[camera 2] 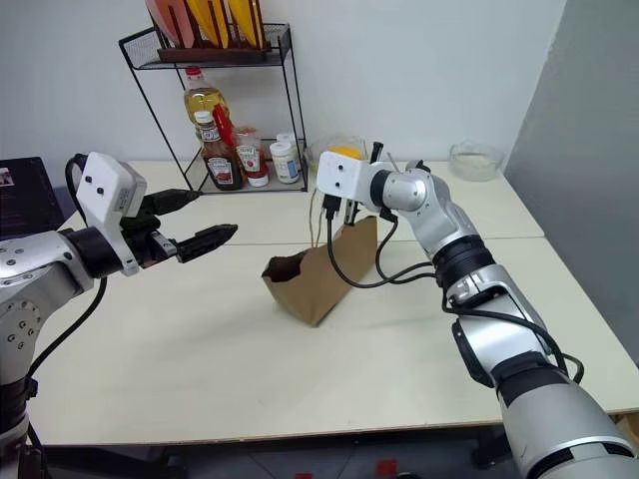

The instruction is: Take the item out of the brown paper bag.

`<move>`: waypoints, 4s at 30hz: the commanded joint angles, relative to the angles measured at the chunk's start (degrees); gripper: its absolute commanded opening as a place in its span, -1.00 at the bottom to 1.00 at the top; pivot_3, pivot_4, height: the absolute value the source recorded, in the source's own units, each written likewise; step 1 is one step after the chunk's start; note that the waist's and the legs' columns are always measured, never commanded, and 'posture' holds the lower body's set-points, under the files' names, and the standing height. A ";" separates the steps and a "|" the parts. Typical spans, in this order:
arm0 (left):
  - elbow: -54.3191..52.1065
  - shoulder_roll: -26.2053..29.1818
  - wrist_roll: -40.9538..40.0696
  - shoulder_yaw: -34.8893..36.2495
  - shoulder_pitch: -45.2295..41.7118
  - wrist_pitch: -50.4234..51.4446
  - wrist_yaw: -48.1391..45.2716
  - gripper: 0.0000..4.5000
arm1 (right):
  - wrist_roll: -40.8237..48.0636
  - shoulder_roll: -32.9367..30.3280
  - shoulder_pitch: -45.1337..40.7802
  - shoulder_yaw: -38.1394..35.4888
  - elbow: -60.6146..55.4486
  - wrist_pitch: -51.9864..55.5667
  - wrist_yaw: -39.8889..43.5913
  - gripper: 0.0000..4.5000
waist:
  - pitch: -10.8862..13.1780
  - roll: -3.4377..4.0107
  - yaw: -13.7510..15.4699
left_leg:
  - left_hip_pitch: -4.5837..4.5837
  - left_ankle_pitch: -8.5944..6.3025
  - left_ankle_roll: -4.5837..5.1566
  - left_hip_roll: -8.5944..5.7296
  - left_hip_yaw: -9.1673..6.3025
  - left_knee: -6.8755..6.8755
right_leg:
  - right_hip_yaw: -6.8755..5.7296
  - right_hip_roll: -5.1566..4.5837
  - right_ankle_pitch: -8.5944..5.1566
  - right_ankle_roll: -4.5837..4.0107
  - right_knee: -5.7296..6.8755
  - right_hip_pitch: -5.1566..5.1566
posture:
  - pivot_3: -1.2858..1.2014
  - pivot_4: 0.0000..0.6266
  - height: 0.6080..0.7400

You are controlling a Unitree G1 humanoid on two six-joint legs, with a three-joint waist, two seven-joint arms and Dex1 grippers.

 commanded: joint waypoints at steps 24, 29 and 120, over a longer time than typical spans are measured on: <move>6.53 -3.77 4.24 -6.11 -8.13 -6.01 -3.68 1.00 | -5.86 -2.98 6.84 1.33 -12.98 21.06 -4.27 -0.98 | 0.00 -0.01 -0.02 | -0.02 0.00 0.02 -0.03 0.06 0.01 | 0.04 -0.02 0.00 0.00 0.01 -0.02 | 0.03 -0.52 1.00; 5.89 -4.02 4.32 -5.43 -7.32 -6.01 -3.54 1.00 | -5.26 -4.13 8.38 0.38 -18.18 23.43 -1.60 -0.70 | -0.01 -0.01 -0.03 | -0.01 0.00 0.02 -0.01 0.04 0.01 | 0.03 0.00 0.00 0.00 0.01 -0.02 | 0.03 -0.52 1.00; 89.04 -35.09 39.84 -26.63 -48.42 -47.11 -28.71 1.00 | 24.20 -25.92 52.20 -13.20 -69.06 55.70 11.87 0.98 | -0.16 -0.27 1.48 | -0.02 0.05 0.14 -0.07 0.02 0.11 | -0.10 0.02 0.07 0.07 -0.04 0.13 | 0.03 -0.52 1.00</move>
